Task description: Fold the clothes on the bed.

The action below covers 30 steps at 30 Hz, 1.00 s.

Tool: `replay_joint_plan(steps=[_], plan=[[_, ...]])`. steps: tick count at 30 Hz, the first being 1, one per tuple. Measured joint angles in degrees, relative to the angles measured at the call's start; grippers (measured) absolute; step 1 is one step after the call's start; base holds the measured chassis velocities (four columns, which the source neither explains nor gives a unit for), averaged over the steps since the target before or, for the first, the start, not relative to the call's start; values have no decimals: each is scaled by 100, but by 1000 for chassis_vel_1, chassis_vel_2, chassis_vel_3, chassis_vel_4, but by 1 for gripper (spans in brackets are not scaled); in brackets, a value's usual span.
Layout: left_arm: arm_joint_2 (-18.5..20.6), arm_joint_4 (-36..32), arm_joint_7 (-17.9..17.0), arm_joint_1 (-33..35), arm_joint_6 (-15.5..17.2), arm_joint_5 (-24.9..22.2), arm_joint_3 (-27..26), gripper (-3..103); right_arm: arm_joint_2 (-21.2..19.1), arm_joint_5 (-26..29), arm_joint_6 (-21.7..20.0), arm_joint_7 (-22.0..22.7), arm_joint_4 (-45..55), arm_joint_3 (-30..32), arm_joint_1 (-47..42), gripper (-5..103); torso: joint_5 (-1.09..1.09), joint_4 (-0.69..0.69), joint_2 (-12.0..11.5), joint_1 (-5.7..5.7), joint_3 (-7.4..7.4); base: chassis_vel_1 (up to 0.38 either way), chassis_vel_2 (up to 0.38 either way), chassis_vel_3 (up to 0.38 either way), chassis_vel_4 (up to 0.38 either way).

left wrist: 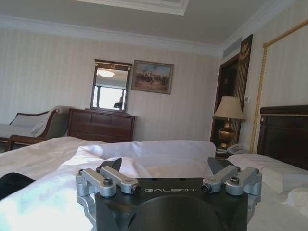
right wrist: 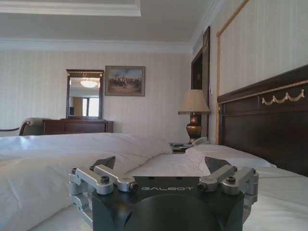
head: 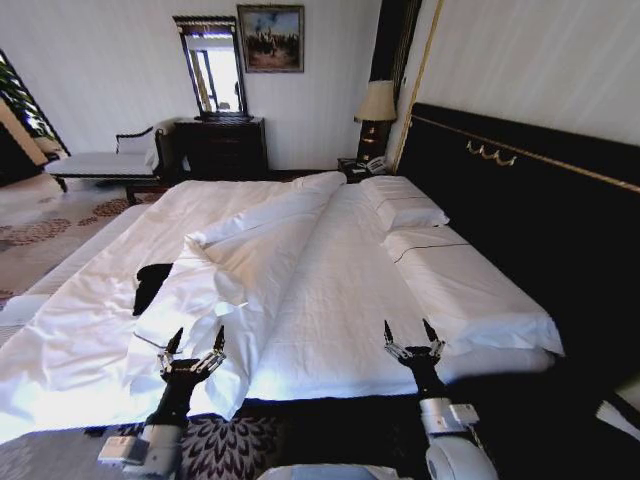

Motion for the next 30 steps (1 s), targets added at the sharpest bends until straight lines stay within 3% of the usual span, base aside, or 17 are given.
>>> replay_joint_plan(steps=[11, 17, 30], plan=[[-74, -2, -72, 53, 0, 193, 130, 100, -41, 93, 91, 0, 17, 27, 54, 100, -6, 0, 1, 0, -1, 128, 112, -118, -129], [-83, -27, 27, 78, 0, 283, 101, 100, -53, 5, 177, -93, -44, 47, 96, 100, 3, 0, 0, -1, 0, -6, -4, 9, 2], [-37, 82, 65, -8, 15, 309, 104, 100, 33, -143, 211, -123, -91, 23, 195, 100, -2, 0, 0, -1, 0, -14, -3, 20, 4]])
